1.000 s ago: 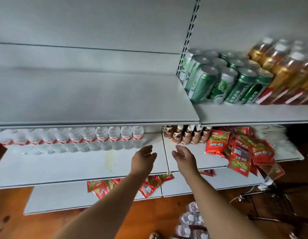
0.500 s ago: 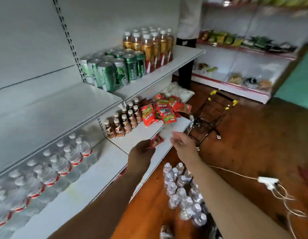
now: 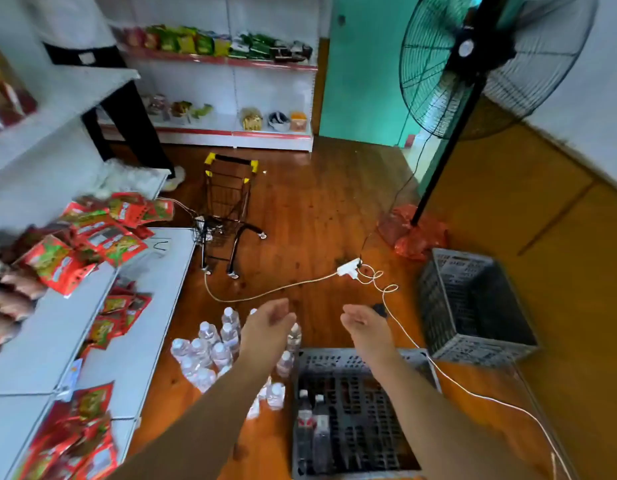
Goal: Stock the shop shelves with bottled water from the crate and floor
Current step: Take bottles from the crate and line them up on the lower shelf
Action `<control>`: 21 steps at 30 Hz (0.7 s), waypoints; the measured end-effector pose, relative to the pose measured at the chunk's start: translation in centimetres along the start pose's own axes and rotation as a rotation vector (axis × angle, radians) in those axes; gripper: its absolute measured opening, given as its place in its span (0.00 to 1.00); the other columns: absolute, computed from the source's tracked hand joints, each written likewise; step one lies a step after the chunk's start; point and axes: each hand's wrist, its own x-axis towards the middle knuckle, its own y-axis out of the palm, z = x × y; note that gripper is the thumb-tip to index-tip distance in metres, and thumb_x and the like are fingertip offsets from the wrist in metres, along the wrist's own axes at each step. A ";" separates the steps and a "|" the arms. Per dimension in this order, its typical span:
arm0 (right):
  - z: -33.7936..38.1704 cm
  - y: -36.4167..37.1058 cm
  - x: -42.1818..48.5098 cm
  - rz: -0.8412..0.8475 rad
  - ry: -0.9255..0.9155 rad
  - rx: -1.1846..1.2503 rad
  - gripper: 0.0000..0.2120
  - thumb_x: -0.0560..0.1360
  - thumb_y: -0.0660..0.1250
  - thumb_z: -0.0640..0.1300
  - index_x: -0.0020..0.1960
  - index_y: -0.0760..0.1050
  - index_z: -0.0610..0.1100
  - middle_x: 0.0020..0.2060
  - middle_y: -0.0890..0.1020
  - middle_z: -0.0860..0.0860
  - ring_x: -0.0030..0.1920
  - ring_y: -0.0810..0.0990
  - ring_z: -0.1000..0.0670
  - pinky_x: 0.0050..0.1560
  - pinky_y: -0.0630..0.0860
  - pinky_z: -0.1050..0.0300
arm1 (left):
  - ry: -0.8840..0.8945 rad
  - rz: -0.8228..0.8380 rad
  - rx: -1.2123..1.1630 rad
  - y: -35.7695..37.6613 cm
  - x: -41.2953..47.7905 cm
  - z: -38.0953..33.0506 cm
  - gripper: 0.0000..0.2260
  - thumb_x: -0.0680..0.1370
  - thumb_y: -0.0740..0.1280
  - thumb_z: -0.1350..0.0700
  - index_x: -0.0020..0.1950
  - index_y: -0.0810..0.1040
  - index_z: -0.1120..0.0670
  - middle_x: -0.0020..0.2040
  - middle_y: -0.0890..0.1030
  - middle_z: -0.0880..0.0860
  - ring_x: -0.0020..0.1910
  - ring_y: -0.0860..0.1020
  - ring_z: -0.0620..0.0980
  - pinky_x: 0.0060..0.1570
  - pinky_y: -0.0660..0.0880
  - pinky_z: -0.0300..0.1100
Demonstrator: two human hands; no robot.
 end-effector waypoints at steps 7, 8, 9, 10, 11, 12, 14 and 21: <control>-7.5 -6.4 5.8 0.098 0.166 -0.011 0.13 0.78 0.63 0.46 0.61 0.73 0.45 0.53 0.76 0.53 0.57 0.73 0.54 0.58 0.68 0.61 | -0.091 0.120 0.011 11.9 3.7 0.5 0.14 0.76 0.67 0.58 0.62 0.76 0.55 0.57 0.79 0.51 0.56 0.75 0.48 0.63 0.71 0.48; -8.6 -6.7 6.8 0.118 0.194 0.005 0.12 0.77 0.63 0.45 0.60 0.73 0.43 0.53 0.76 0.51 0.58 0.74 0.52 0.58 0.68 0.61 | -0.113 0.120 0.024 13.1 4.4 1.0 0.14 0.76 0.67 0.58 0.61 0.76 0.55 0.56 0.79 0.51 0.55 0.75 0.48 0.62 0.71 0.46; -9.8 -6.8 7.7 0.133 0.219 0.009 0.12 0.77 0.63 0.43 0.60 0.74 0.41 0.54 0.77 0.49 0.59 0.75 0.50 0.59 0.70 0.60 | -0.132 0.121 0.030 14.1 5.0 1.6 0.13 0.76 0.67 0.59 0.61 0.77 0.55 0.54 0.79 0.50 0.54 0.76 0.48 0.60 0.71 0.43; -11.1 -6.7 8.6 0.143 0.246 -0.005 0.12 0.77 0.63 0.41 0.60 0.74 0.39 0.55 0.78 0.46 0.60 0.75 0.47 0.60 0.70 0.58 | -0.164 0.128 0.032 14.9 5.7 2.4 0.13 0.76 0.67 0.59 0.61 0.77 0.56 0.53 0.78 0.50 0.53 0.76 0.48 0.58 0.70 0.41; -12.3 -6.5 9.4 0.155 0.273 -0.025 0.13 0.77 0.63 0.41 0.60 0.74 0.38 0.57 0.78 0.44 0.61 0.75 0.46 0.61 0.70 0.57 | -0.187 0.140 0.031 15.6 6.4 3.4 0.13 0.76 0.67 0.60 0.61 0.77 0.57 0.52 0.79 0.50 0.53 0.76 0.49 0.56 0.69 0.40; -13.7 -6.1 10.2 0.176 0.305 -0.043 0.14 0.77 0.63 0.41 0.61 0.73 0.37 0.59 0.77 0.44 0.62 0.75 0.45 0.61 0.70 0.57 | -0.212 0.146 0.037 16.1 7.1 4.5 0.13 0.76 0.67 0.60 0.61 0.77 0.58 0.52 0.79 0.51 0.53 0.77 0.50 0.55 0.70 0.40; -16.7 -4.9 11.7 0.230 0.394 -0.038 0.16 0.78 0.62 0.42 0.64 0.72 0.37 0.61 0.76 0.45 0.63 0.73 0.47 0.57 0.69 0.61 | -0.275 0.157 0.037 17.0 8.7 7.6 0.12 0.76 0.67 0.62 0.59 0.77 0.59 0.52 0.80 0.53 0.51 0.78 0.51 0.47 0.74 0.35; -31.0 2.4 15.7 0.270 0.645 -0.158 0.15 0.77 0.63 0.44 0.62 0.74 0.39 0.60 0.78 0.44 0.62 0.76 0.46 0.59 0.69 0.58 | -0.606 0.203 -0.052 20.7 14.7 22.3 0.14 0.75 0.65 0.70 0.60 0.73 0.68 0.43 0.77 0.55 0.53 0.75 0.56 0.55 0.67 0.46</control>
